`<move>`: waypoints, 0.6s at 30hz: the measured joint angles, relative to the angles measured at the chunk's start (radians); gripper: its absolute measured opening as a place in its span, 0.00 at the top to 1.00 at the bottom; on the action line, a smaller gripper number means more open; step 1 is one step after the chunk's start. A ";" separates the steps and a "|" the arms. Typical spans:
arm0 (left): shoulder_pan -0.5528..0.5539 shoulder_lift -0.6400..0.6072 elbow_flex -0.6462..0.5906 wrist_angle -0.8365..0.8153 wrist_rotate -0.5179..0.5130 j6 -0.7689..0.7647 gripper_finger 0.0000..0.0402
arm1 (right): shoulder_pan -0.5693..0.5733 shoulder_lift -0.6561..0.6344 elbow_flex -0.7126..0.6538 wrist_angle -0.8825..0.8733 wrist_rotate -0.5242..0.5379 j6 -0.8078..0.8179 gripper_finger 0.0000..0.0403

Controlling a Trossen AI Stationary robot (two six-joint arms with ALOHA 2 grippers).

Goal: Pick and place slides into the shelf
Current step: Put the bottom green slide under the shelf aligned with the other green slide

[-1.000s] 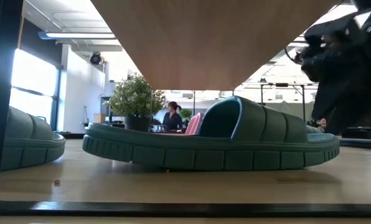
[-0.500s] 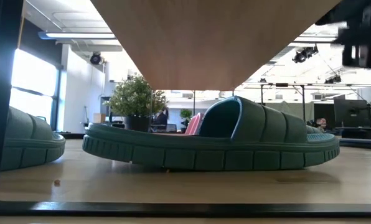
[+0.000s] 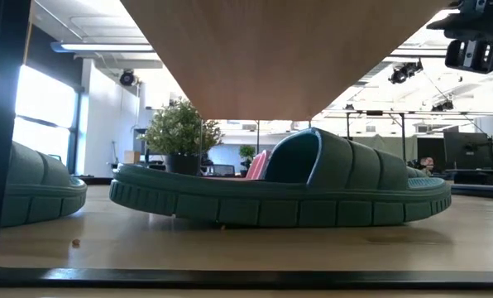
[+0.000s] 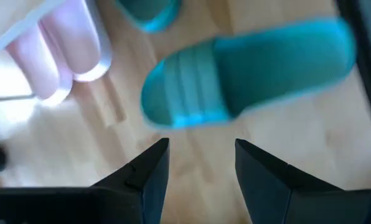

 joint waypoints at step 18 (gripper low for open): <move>-0.098 0.100 -0.299 0.437 -0.135 -0.216 0.59 | 0.000 0.004 0.000 -0.015 0.057 -0.119 0.71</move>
